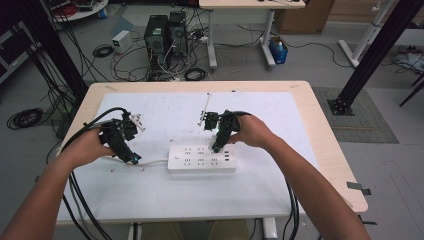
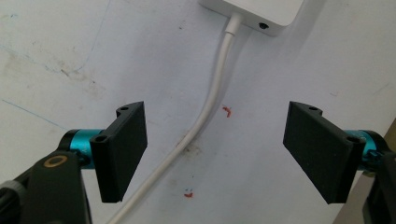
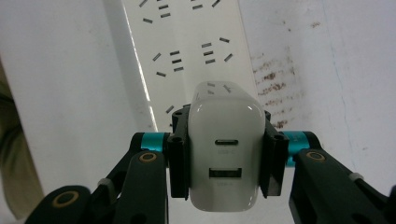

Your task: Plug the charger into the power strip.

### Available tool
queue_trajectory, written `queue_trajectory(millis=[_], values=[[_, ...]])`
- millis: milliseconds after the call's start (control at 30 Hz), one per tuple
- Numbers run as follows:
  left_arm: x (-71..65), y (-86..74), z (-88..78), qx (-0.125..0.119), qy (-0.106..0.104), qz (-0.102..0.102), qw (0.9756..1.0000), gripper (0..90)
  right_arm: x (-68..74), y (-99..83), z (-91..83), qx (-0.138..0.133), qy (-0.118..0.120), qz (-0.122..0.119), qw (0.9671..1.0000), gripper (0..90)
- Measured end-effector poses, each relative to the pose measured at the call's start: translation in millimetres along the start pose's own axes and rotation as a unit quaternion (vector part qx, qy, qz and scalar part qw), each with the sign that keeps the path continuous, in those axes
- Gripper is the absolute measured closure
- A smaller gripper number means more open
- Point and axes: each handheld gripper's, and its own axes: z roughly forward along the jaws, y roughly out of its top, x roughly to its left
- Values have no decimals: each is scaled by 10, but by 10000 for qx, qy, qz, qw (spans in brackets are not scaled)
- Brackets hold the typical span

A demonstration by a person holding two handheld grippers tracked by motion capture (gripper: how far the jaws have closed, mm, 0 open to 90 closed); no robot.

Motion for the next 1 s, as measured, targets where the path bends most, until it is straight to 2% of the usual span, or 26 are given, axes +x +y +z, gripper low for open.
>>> queue_trajectory(millis=[67,200,267,300,533,667,700,733,767,800,900,933,1000], values=[[2,-5,20,-20,-16,-35,10000,219,1,17,25,18,-9,-51,10000,623],[7,-27,47,-34,-4,-37,10000,219,27,98,125,268,-89,-357,9990,624],[10,-48,58,-12,-24,1,10000,219,35,121,164,426,-209,-510,9976,623],[7,-57,65,-24,-31,-19,10000,219,39,131,190,460,-201,-638,9967,623],[15,-112,120,-97,-81,-143,9998,219,35,172,261,585,-196,-944,9936,624],[25,-122,106,-122,-74,-107,9998,219,28,179,263,614,-190,-931,9936,625],[14,-125,115,-208,-96,-166,9996,219,38,190,292,667,-213,-937,9931,626],[12,-128,121,-208,-118,-139,9996,219,55,194,351,808,-270,-1031,9910,627],[2,-131,137,-243,-130,-169,9995,219,58,214,352,788,-274,-952,9920,626],[6,-133,149,-186,-156,-114,9996,219,58,214,352,788,-274,-952,9920,626],[0,-138,200,-176,-210,-168,9995,219,32,211,351,802,-203,-919,9923,627],[15,-136,203,-129,-210,-122,9996,219,26,217,356,802,-186,-908,9925,628],[15,-132,216,-206,-224,-197,9993,219,10,209,356,777,-124,-857,9932,628]])
